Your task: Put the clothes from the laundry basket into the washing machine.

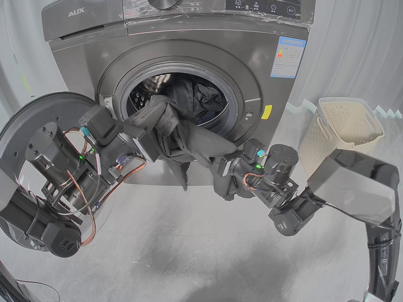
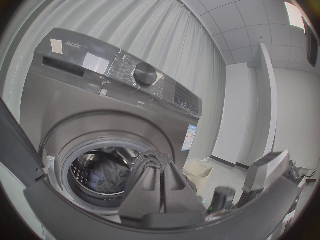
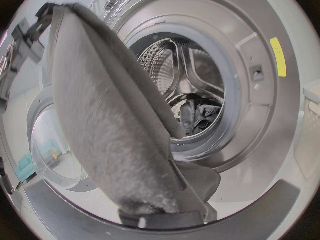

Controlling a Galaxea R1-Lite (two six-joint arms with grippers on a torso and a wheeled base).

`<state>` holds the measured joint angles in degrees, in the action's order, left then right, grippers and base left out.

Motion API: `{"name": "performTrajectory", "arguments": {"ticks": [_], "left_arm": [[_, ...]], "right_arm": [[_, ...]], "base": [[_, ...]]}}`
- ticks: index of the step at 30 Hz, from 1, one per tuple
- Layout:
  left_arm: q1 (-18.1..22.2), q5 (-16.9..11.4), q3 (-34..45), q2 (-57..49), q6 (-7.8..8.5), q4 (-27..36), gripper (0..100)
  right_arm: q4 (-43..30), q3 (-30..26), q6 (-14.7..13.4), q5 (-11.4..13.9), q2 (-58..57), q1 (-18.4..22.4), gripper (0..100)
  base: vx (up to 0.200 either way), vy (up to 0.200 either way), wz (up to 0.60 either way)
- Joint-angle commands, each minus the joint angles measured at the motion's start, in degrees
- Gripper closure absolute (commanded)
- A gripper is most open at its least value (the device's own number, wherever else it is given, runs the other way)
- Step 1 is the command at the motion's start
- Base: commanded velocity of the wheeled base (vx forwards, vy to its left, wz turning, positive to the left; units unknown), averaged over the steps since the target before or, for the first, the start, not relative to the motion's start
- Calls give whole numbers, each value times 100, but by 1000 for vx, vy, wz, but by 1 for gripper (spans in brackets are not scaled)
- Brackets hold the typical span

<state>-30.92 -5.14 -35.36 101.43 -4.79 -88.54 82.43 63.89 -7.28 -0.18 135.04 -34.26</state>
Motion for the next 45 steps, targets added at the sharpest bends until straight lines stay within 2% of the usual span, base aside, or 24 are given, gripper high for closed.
{"name": "performTrajectory", "arguments": {"ticks": [1,12,13,18,26,33,36,40,45], "left_arm": [[174,-30,504,308,-22,21,100],[244,-48,873,949,40,-14,100],[244,-48,891,976,48,-14,0],[235,-48,926,1028,40,-23,0],[121,-57,1946,668,66,-32,0],[-301,-66,2640,202,57,-23,0],[-327,-57,2473,193,48,-23,0],[-336,-74,1840,272,13,-23,0],[-345,-74,1251,949,13,-23,0]], "right_arm": [[18,-518,7,9,-997,138,100],[10,-553,-2,9,-1260,-108,100],[10,-553,-2,9,-1260,-116,100],[1,-553,-11,9,-1243,-160,100],[-78,-158,-19,-17,-918,-64,100],[-78,18,-46,-34,-865,-46,100],[-69,-52,-46,-43,-909,-178,100],[-69,-158,-54,-43,-918,-442,100],[-78,-175,-54,-52,-865,-635,100]], "base": [[0,0,0],[0,0,0],[0,0,0],[0,0,0],[0,0,0],[0,0,0],[0,0,0],[0,0,0],[0,0,0]]}}
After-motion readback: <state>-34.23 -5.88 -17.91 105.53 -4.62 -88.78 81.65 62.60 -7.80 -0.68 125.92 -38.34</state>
